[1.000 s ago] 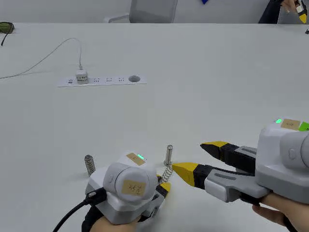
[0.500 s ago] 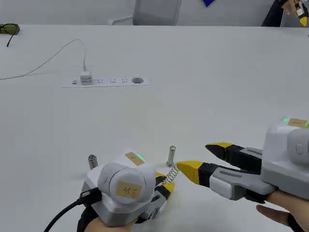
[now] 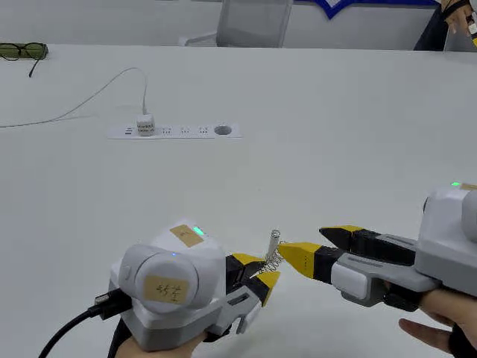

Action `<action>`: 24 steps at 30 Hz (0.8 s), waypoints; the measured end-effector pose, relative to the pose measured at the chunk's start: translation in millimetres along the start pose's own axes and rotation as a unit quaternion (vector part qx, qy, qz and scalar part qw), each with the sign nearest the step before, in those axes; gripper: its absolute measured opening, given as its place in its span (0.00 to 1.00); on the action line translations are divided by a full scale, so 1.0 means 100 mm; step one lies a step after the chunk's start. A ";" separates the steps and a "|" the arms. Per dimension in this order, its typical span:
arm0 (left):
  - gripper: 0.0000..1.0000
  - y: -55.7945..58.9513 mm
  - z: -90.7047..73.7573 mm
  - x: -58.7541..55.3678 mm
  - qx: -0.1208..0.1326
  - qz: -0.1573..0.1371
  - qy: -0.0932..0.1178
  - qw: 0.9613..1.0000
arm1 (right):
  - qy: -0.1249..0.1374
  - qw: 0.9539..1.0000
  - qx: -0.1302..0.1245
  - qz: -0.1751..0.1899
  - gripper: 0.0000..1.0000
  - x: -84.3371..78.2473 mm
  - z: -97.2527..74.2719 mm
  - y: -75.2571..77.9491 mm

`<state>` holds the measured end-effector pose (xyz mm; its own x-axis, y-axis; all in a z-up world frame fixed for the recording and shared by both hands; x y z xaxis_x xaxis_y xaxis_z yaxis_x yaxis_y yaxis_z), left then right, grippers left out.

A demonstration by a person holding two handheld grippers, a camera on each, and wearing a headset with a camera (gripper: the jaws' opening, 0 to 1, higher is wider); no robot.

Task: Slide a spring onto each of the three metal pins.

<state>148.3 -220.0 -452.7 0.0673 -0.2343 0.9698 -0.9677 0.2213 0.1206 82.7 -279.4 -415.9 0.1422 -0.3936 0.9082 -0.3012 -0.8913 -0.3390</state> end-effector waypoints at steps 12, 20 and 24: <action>0.11 0.07 -0.04 0.22 -0.027 -0.046 0.066 0.996 | 0.015 0.995 0.018 0.102 0.36 0.03 0.02 -0.08; 0.11 0.12 -0.05 0.32 -0.048 -0.060 0.103 0.992 | 0.039 0.982 0.031 0.183 0.28 0.08 0.05 -0.13; 0.11 0.15 -0.05 0.34 -0.060 -0.055 0.113 0.990 | 0.048 0.975 0.037 0.212 0.24 0.10 0.06 -0.16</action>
<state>137.0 -219.4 -416.4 0.2366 -0.0495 0.9703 -0.9163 0.3207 0.2398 94.6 -270.4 -402.8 -0.0711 -0.7098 0.7008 -0.2450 -0.6687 -0.7021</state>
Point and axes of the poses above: the centre of the closed fingertips' face, and the gripper's own axes: z roughly forward along the fingers, y roughly to its right, x roughly out of its top, the point moved 4 cm from there along -z, roughly backward along the fingers, and after that the axes turned 8 degrees about y, right-handed, at the moved point
